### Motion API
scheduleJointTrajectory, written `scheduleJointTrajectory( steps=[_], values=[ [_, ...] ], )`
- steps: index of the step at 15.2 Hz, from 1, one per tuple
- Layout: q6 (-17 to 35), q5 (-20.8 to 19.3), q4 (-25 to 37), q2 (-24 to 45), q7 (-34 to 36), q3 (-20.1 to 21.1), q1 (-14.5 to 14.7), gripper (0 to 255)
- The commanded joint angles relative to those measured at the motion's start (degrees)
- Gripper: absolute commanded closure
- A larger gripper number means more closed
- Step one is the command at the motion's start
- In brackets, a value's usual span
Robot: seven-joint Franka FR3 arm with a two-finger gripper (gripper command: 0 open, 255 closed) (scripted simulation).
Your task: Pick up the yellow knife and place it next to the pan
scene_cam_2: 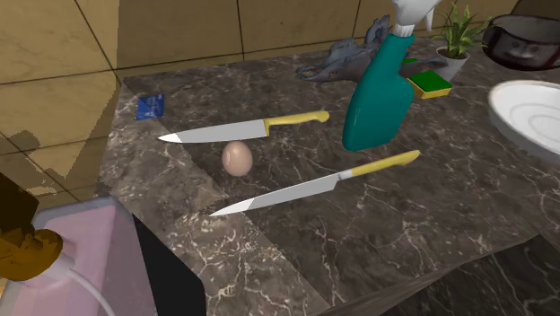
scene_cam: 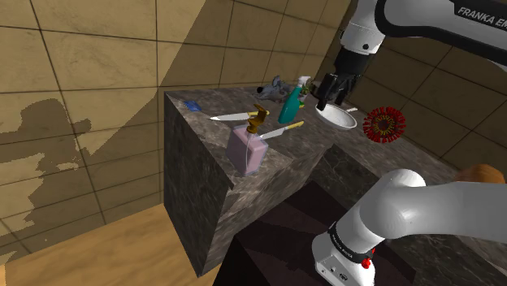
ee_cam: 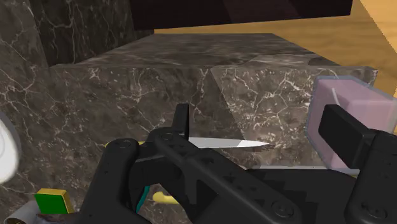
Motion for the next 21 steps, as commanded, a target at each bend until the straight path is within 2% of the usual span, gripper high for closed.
scheduleJointTrajectory(
  steps=[1,11,21],
  values=[
    [0.0,0.0,0.0,0.0,0.0,0.0,0.0,0],
    [11.9,5.9,7.1,21.5,23.6,6.3,-5.6,0],
    [19.5,7.4,20.4,43.7,44.4,7.5,-9.5,0]
  ],
)
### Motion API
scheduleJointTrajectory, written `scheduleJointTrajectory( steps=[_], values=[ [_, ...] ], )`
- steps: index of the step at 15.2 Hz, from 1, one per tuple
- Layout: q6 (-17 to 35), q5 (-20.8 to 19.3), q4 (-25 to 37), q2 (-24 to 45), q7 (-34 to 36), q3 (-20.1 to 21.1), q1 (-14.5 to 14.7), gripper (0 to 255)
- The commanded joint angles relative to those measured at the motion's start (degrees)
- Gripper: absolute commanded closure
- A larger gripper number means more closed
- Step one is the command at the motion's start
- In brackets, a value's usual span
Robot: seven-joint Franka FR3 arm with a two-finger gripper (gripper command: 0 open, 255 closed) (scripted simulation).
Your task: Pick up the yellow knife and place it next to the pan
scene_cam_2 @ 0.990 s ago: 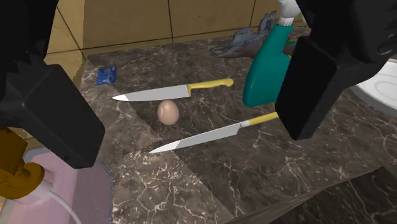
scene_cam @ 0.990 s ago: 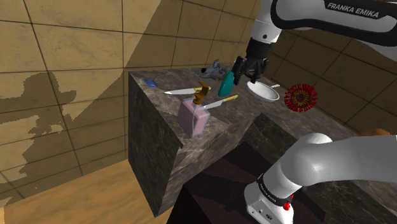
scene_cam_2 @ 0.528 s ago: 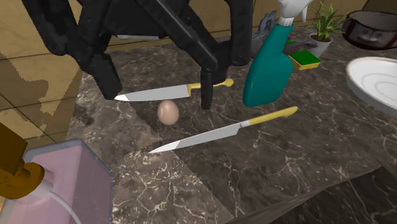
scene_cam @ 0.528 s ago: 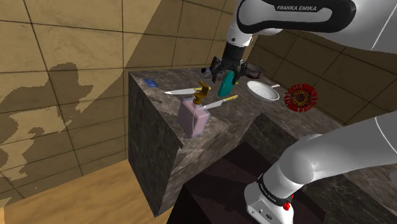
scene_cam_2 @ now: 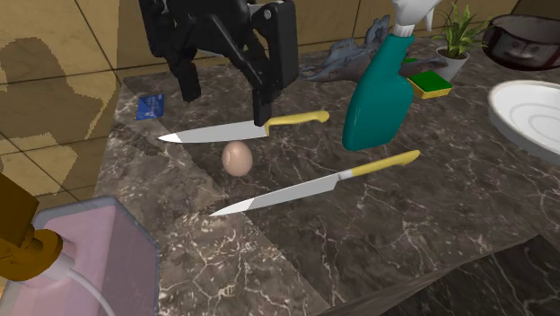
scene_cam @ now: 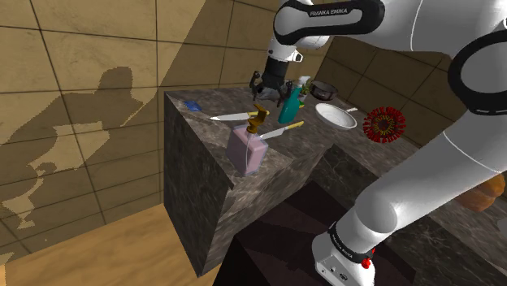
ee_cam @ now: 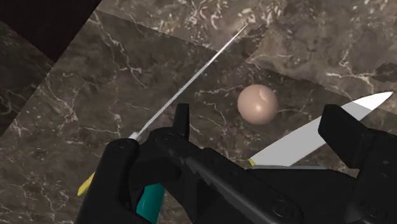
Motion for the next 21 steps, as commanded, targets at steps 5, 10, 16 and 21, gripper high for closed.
scheduleJointTrajectory(
  steps=[5,10,16,21],
  values=[
    [2.8,0.7,9.7,12.9,11.2,-1.4,-1.6,0],
    [4.1,1.9,18.1,22.7,19.1,-3.4,-2.8,0],
    [5.5,3.9,25.8,31.7,26.0,-5.6,-4.2,0],
    [8.9,4.1,23.2,32.5,25.8,-5.5,-3.9,0]
  ],
)
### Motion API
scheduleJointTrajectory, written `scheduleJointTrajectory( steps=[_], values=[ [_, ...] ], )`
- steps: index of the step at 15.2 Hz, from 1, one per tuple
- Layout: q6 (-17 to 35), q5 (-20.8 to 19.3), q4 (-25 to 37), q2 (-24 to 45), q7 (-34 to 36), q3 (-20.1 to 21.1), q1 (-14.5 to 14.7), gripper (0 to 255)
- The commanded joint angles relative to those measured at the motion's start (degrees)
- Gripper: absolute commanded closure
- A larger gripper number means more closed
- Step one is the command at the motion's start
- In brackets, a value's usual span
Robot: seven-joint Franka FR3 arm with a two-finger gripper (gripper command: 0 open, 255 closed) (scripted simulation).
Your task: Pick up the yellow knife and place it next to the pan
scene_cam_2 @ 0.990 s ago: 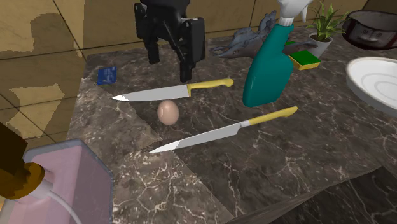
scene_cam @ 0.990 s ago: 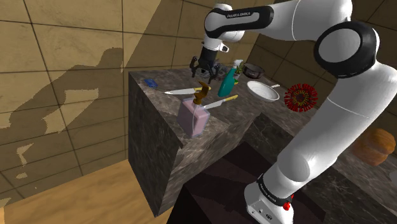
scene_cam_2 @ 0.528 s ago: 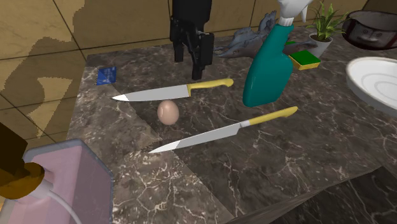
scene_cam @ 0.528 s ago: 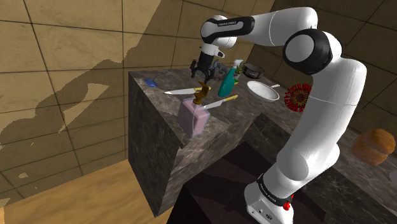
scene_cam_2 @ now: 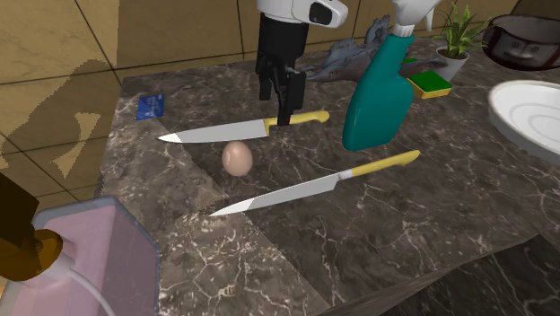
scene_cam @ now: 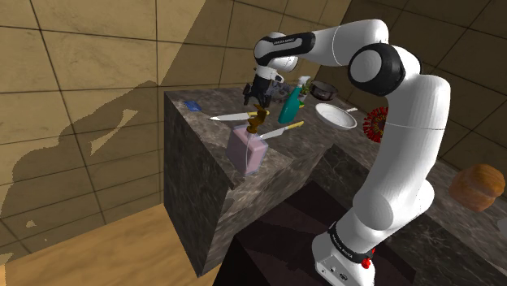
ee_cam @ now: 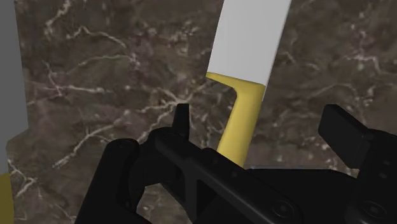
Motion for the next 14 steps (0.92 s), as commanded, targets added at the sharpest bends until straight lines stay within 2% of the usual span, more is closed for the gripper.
scheduleJointTrajectory(
  steps=[1,9,10,14],
  values=[
    [1.5,0.1,-1.2,0.3,-0.1,0.0,0.1,0],
    [1.8,0.1,-1.5,0.4,-0.1,0.1,0.1,0],
    [1.8,0.1,-1.5,0.4,-0.1,0.1,0.1,255],
    [1.8,0.1,-1.4,0.4,-0.1,0.1,0.1,255]
  ],
)
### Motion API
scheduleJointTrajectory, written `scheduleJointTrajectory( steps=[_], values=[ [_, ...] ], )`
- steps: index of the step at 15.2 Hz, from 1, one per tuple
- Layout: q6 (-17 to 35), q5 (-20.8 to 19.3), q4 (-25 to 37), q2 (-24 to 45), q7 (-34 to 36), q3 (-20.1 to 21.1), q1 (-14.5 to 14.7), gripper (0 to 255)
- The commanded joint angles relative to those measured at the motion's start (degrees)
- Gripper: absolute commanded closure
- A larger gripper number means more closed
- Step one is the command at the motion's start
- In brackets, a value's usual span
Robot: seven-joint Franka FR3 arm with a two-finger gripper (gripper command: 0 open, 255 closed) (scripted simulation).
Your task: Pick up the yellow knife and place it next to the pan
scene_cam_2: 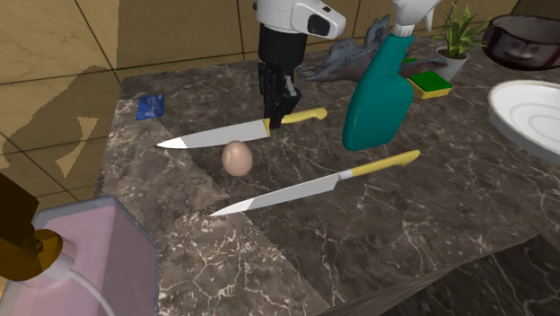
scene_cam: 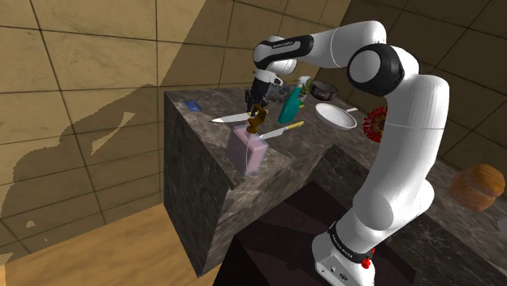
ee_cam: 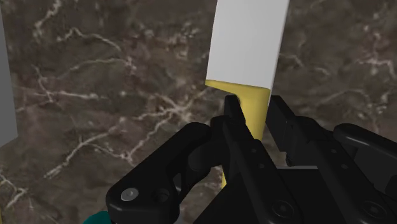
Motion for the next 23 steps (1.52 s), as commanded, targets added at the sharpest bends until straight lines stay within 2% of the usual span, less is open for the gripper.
scheduleJointTrajectory(
  steps=[1,5,23],
  values=[
    [0.0,0.0,0.0,0.0,0.0,0.0,0.0,255],
    [0.0,0.0,0.0,0.0,0.0,0.0,0.0,255],
    [-11.9,-0.3,7.9,-4.1,1.5,0.0,-0.1,255]
  ],
)
